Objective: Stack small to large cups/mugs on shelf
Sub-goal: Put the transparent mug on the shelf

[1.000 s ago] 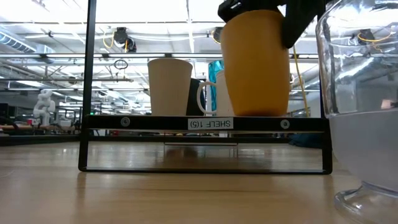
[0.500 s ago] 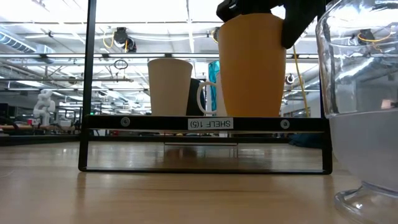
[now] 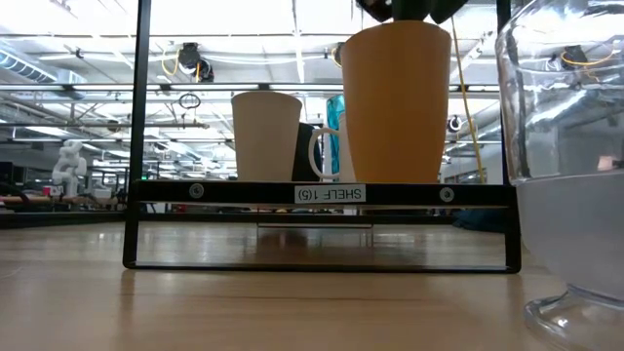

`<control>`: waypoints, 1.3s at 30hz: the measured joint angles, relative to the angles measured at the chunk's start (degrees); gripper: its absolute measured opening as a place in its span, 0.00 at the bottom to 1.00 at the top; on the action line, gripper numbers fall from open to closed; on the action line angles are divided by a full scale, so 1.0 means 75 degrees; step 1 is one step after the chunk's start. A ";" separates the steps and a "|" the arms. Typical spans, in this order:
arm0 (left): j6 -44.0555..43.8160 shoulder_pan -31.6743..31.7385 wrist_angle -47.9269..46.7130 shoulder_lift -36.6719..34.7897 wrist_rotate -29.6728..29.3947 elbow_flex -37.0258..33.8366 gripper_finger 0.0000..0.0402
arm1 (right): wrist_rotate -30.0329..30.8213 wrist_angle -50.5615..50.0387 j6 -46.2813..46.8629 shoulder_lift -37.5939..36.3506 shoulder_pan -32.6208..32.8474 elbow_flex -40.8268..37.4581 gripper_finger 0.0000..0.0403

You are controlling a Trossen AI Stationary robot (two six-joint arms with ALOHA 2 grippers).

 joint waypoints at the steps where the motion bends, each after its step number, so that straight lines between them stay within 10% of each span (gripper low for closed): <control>1: -0.0001 0.0000 0.0001 0.0000 -0.0003 0.0000 0.49 | 0.0055 -0.0017 0.0003 -0.0060 -0.0001 0.0000 0.32; 18: -0.1282 -0.0003 0.0118 0.0000 -0.0233 0.0000 0.49 | 0.0349 -0.1002 0.1642 -0.1383 0.0846 0.0000 0.32; 39: -0.2980 -0.0003 0.2607 0.0157 -0.1286 -0.0008 0.49 | 0.0377 -0.0437 -0.0577 -0.0153 0.2001 0.0000 0.32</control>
